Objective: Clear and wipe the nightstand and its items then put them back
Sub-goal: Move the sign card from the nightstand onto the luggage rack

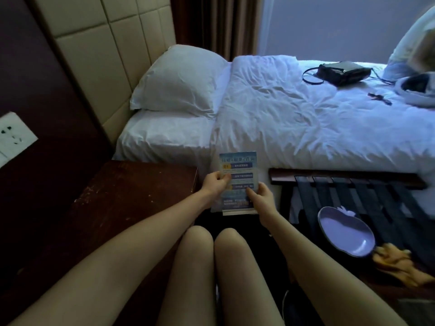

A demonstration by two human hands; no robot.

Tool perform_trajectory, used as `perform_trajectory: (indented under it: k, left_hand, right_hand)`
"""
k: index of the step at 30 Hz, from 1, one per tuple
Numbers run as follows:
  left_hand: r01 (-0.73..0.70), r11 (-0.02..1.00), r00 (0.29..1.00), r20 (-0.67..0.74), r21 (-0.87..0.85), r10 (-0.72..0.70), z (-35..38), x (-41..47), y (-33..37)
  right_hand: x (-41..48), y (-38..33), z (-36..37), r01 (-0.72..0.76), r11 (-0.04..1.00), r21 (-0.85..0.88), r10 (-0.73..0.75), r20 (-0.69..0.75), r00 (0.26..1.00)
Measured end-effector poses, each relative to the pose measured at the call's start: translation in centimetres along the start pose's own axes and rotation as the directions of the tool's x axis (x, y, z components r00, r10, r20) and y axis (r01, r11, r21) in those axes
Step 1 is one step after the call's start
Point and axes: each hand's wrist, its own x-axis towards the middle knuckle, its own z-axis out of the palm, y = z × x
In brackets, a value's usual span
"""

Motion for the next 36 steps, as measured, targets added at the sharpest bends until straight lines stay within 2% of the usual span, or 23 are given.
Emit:
perform_trajectory:
  k: [4,8,11,14,18,20,26,30,33,36]
  left_hand:
    - [0.044,0.992,0.992,0.124,-0.118,-0.029,2.8,-1.4,-1.3]
    - [0.102,0.986,0.946,0.321,-0.132,-0.055,6.1,-2.7,-2.6]
    - [0.146,0.980,0.914,0.397,-0.138,-0.081,8.7,-3.7,-3.1]
    - [0.189,0.970,0.903,0.415,-0.155,-0.109,11.9,-4.3,-3.5]
    - [0.371,0.919,0.848,0.452,-0.132,-0.277,16.0,-5.4,-3.7]
    - [0.405,0.903,0.832,0.467,-0.143,-0.299,17.9,-5.6,-3.8]
    - [0.331,0.938,0.857,0.448,-0.100,-0.255,23.2,-5.8,-3.4]
    - [0.334,0.942,0.853,0.432,-0.022,-0.293,26.4,-5.9,-3.3]
    - [0.349,0.936,0.857,0.391,0.039,-0.335,28.4,-5.9,-3.1]
    - [0.318,0.946,0.882,0.347,0.061,-0.319,30.1,-5.8,-3.1]
  right_hand:
    - [-1.0,0.2,-2.2,0.008,1.000,0.017,-0.007,-0.058,0.998]
    - [-1.8,0.6,-5.5,-0.004,0.998,0.057,0.010,-0.115,0.993]
    - [-2.3,1.2,-8.6,-0.038,0.998,0.051,0.046,-0.172,0.984]
    - [-2.8,1.8,-11.6,-0.055,0.997,0.062,0.067,-0.225,0.972]
    - [-3.0,2.5,-15.3,-0.074,0.997,0.037,0.082,-0.310,0.947]
    - [-3.0,3.1,-17.1,-0.105,0.993,0.045,0.114,-0.366,0.924]
    - [-3.4,4.3,-21.6,-0.152,0.979,0.134,0.197,-0.455,0.868]
    - [-4.1,5.4,-23.8,-0.139,0.990,0.024,0.135,-0.426,0.895]
    - [-4.5,6.2,-25.1,-0.185,0.981,-0.052,0.151,-0.386,0.910]
    - [-4.5,6.9,-26.4,-0.211,0.971,-0.109,0.156,-0.378,0.912]
